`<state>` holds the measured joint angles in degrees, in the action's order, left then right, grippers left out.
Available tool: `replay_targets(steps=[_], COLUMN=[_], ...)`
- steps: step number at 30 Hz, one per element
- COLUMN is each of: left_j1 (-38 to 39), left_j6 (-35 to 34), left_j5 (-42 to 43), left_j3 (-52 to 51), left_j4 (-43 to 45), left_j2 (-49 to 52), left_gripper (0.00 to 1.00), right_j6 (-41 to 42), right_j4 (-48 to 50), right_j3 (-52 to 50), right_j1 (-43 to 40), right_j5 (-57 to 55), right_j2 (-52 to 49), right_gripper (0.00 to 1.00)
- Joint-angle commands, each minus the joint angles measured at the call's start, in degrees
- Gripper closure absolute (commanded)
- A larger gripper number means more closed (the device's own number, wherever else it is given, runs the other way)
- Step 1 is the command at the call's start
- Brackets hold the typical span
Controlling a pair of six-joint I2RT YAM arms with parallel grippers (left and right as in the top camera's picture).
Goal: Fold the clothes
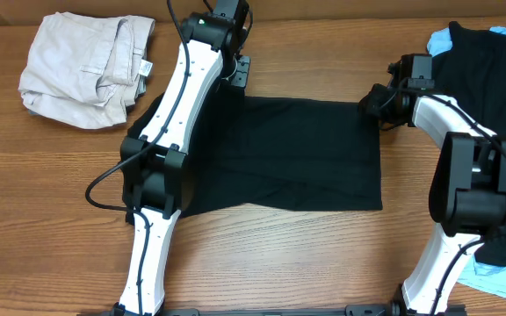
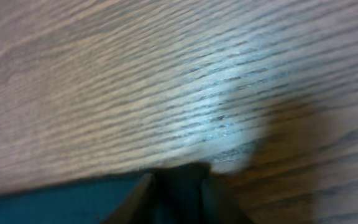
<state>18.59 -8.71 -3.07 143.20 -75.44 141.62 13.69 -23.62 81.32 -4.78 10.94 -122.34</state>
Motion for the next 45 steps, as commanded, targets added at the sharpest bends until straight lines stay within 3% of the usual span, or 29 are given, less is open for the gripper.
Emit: replay_targets(steps=[1,2,3,20,29,38,45], left_j1=[-1.9,-2.1,-2.3,-3.6,-3.3,-2.8,-2.7], left_j6=[-0.7,-0.7,-0.7,-0.7,-3.1,-5.2,-5.0], left_j5=[-1.9,-1.9,-1.9,-4.0,0.2,0.1,-0.5], left_j3=[-0.3,-0.3,-0.3,5.2,4.2,-12.1,-16.5], left_j4=[-1.1,-1.5,-1.8,-14.2,-21.4,-21.4,-21.4], left_j2=[0.0,0.0,0.0,-0.1,0.0,0.0,0.0], left_gripper=[0.96,0.96,0.96,0.96,0.96,0.96,0.96], right_j6=[-0.2,-0.2,-0.2,-0.7,-0.4,0.0,0.0], right_j4=[1.0,0.9,0.4,-26.9,-42.3,-42.9,-41.2], right_j3=[0.2,0.3,0.5,4.6,3.2,-5.4,-7.1], right_j1=[0.3,0.3,0.3,0.2,0.2,0.2,0.2], right_j5=[-0.1,-0.1,0.0,0.7,0.5,0.7,0.7], right_j2=[-1.0,-1.0,-0.8,15.5,15.9,15.9,15.9], right_gripper=[0.84,0.94,0.96,0.96,0.96,0.96,0.96])
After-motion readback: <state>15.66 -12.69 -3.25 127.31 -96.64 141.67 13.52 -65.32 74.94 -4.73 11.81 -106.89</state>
